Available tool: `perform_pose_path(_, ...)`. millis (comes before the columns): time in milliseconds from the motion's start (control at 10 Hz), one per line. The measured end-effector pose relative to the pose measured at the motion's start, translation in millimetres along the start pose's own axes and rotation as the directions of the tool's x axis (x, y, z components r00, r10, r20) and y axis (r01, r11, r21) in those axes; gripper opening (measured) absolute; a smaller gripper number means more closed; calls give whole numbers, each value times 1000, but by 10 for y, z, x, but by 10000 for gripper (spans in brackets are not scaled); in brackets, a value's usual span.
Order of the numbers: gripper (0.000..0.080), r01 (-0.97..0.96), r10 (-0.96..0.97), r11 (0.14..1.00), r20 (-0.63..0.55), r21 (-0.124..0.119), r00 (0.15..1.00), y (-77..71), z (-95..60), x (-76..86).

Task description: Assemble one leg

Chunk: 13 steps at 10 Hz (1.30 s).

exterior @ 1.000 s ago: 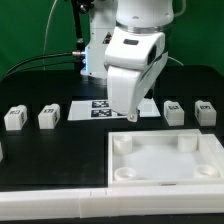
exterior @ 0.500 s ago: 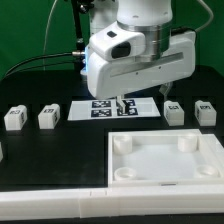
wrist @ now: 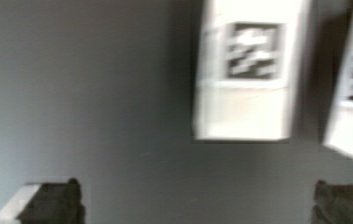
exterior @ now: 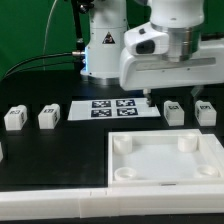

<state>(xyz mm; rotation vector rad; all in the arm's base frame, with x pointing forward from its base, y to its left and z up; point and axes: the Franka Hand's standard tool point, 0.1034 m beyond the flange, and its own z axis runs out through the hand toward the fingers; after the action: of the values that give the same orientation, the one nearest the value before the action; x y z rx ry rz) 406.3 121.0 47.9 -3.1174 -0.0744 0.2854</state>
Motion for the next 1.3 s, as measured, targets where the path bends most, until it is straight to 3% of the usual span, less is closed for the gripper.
perform_pose_path(100, 649, -1, 1, 1000, 1, -3, 1000, -181, 7, -46)
perform_pose_path(600, 649, 28, -28, 1000, -4, 9, 1000, -632, -36, -73)
perform_pose_path(900, 649, 34, -34, 999, 34, 2, 999, -594, -16, -93)
perform_pose_path(1300, 649, 35, -19, 999, 403, -32, 915, -549, -4, -219)
